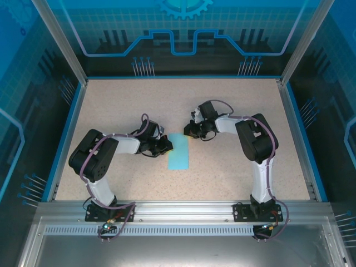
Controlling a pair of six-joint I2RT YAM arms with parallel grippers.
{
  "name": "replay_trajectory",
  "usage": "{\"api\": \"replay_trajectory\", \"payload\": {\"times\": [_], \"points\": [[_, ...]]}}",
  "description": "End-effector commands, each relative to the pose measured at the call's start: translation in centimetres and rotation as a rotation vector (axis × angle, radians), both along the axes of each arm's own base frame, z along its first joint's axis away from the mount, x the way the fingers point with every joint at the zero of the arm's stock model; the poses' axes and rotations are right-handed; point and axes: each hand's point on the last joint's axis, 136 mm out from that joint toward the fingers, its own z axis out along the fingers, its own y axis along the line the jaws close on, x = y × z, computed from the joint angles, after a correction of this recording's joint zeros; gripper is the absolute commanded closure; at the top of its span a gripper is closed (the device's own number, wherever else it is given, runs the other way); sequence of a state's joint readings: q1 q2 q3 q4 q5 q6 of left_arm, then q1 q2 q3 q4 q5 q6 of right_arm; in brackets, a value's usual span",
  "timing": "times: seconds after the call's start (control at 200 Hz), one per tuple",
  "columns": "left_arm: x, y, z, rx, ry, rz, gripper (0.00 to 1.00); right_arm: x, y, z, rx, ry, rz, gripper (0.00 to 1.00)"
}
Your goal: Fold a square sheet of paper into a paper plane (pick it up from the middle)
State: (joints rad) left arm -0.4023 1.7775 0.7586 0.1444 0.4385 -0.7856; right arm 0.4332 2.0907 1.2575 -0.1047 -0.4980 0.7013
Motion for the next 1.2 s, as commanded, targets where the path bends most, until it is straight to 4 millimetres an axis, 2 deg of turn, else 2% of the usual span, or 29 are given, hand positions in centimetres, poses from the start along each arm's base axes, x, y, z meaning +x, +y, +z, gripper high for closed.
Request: {"api": "replay_trajectory", "payload": {"times": [0.0, 0.1, 0.195, 0.54, 0.68, 0.755, 0.875, 1.045, 1.115, 1.195], "points": [[-2.8, 2.0, -3.5, 0.123, 0.117, 0.01, 0.95, 0.4, 0.2, 1.2, -0.012, -0.008, 0.009, 0.88], [-2.8, 2.0, -3.4, 0.124, 0.117, 0.006, 0.94, 1.1, 0.9, 3.1, 0.036, -0.036, 0.026, 0.88], [-2.8, 2.0, -3.4, 0.124, 0.116, 0.008, 0.95, 1.6, 0.9, 3.2, 0.052, -0.027, 0.019, 0.88], [-2.7, 1.9, -3.3, 0.119, 0.116, 0.008, 0.94, 0.6, 0.3, -1.8, 0.006, 0.103, -0.02, 0.89], [-2.8, 2.0, -3.4, 0.12, 0.117, 0.008, 0.94, 0.6, -0.3, -3.1, -0.03, 0.132, -0.046, 0.89], [-2.8, 2.0, -3.4, 0.121, 0.118, 0.007, 0.94, 0.9, -0.1, -2.2, -0.013, 0.119, -0.042, 0.89], [-2.8, 2.0, -3.3, 0.122, 0.115, 0.007, 0.94, 1.5, 0.0, 1.0, -0.005, 0.064, -0.034, 0.89], [-2.7, 1.9, -3.2, 0.12, 0.115, 0.007, 0.94, 0.9, 0.0, 4.9, -0.044, -0.014, -0.005, 0.88], [-2.7, 1.9, -3.2, 0.118, 0.114, 0.008, 0.94, 0.6, 0.3, 5.4, -0.031, -0.018, 0.004, 0.88], [-2.7, 1.9, -3.2, 0.118, 0.112, 0.008, 0.94, 0.3, 0.9, 5.0, -0.022, -0.006, 0.016, 0.88]]}}
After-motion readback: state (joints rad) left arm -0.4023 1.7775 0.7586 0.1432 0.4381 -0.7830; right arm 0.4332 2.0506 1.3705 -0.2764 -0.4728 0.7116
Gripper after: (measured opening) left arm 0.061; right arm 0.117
